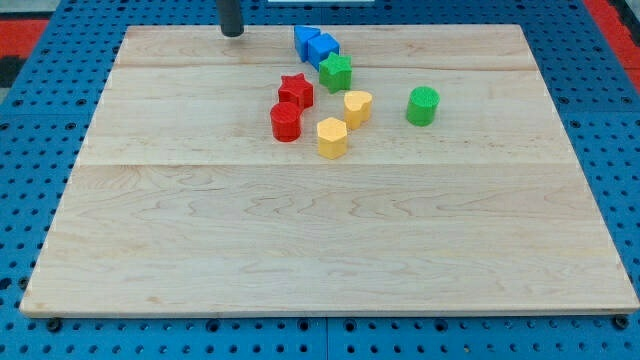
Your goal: Push the green star and blue cube slightly right
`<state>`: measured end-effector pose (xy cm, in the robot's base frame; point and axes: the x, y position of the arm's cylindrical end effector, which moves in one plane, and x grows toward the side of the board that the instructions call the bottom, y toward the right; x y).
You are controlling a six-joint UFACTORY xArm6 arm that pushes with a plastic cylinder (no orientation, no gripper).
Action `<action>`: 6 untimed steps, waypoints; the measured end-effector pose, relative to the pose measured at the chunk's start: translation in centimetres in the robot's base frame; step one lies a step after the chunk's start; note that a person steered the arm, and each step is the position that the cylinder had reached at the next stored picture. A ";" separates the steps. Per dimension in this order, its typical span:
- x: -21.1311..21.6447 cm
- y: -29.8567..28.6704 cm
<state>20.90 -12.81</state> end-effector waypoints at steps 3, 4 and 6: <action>3.7 4.5; 4.9 7.9; 6.9 13.7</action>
